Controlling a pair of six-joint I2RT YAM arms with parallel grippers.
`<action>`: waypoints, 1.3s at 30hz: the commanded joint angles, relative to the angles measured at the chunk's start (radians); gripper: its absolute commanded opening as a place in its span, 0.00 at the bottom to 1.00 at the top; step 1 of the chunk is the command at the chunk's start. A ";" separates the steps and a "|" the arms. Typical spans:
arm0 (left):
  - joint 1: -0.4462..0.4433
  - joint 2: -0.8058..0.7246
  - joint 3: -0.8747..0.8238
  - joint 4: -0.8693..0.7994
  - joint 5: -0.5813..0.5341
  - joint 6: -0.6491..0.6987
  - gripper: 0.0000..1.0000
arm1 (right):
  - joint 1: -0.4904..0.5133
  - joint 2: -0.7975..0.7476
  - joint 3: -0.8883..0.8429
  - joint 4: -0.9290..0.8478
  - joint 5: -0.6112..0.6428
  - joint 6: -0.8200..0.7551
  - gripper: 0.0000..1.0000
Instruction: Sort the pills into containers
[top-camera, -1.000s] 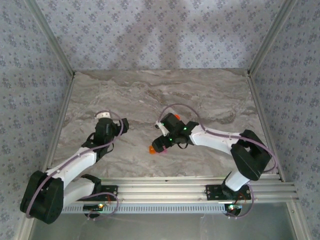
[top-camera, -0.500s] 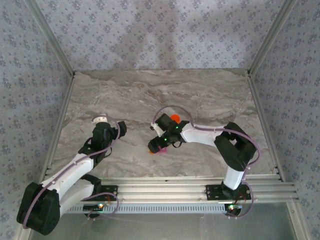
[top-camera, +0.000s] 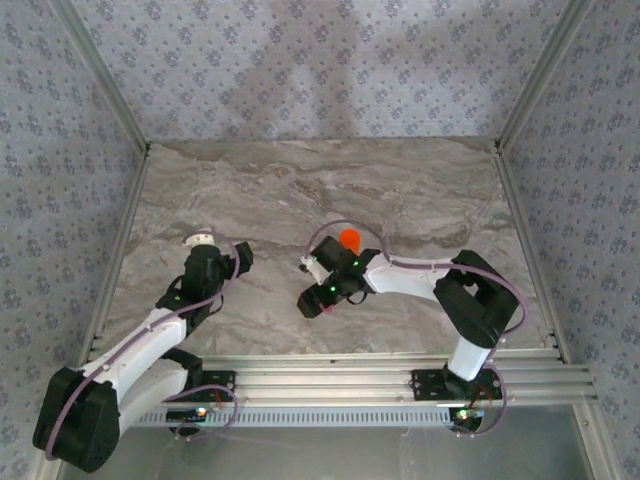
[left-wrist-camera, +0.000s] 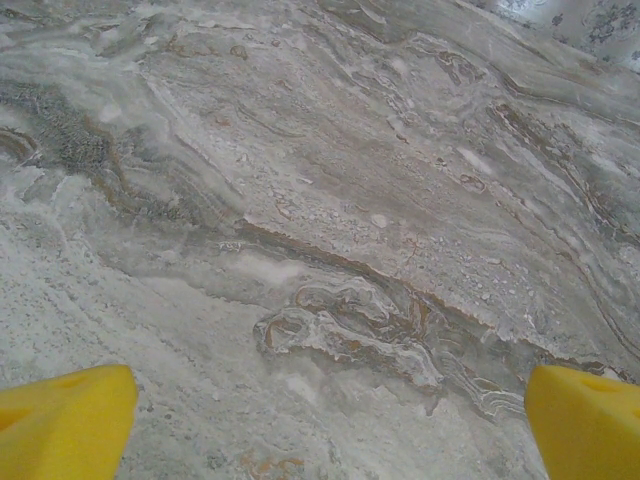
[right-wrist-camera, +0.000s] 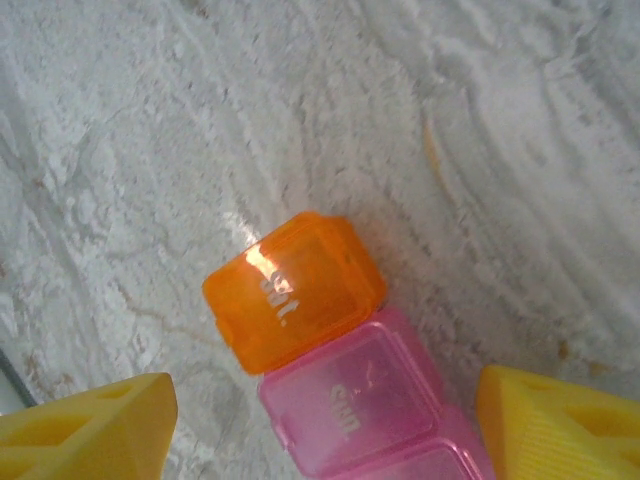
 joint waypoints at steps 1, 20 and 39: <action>-0.006 -0.015 0.001 -0.008 -0.013 0.009 0.99 | 0.018 -0.045 -0.018 -0.041 0.000 0.004 0.80; -0.006 0.003 0.013 -0.003 0.001 0.001 0.99 | 0.094 0.024 -0.023 -0.092 0.226 -0.093 0.68; -0.007 -0.034 0.043 0.013 0.252 -0.135 0.99 | -0.016 -0.087 0.012 -0.030 0.073 -0.040 0.36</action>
